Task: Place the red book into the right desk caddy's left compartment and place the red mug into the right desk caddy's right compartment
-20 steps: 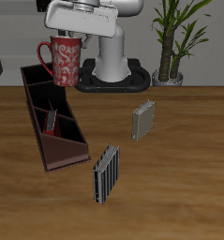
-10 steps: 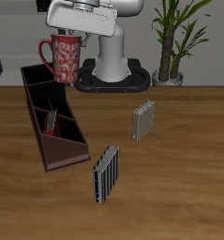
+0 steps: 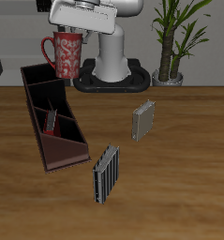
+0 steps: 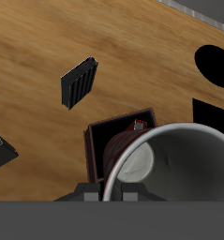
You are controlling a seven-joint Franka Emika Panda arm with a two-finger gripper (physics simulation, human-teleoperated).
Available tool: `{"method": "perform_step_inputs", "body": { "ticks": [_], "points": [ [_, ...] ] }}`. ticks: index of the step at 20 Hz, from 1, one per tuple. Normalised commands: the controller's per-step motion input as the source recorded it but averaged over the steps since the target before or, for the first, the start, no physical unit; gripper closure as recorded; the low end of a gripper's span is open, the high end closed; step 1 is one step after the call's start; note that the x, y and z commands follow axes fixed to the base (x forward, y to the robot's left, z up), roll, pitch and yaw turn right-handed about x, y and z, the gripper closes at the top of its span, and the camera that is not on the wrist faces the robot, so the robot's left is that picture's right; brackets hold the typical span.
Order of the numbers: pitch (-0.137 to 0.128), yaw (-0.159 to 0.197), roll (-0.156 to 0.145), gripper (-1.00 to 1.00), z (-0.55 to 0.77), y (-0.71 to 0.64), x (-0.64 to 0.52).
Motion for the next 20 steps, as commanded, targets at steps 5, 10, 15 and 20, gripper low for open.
{"method": "perform_step_inputs", "body": {
  "ticks": [5, 10, 15, 20],
  "points": [
    [0.019, 0.026, -0.027, 1.0, -0.05, 0.0, -0.32],
    [0.001, 0.012, -0.01, 1.0, -0.06, 0.0, -0.28],
    [-0.008, 0.003, -0.001, 1.0, -0.13, 0.0, -0.3],
    [0.012, -0.042, 0.007, 1.0, -0.11, -0.15, -0.27]
  ]
}}
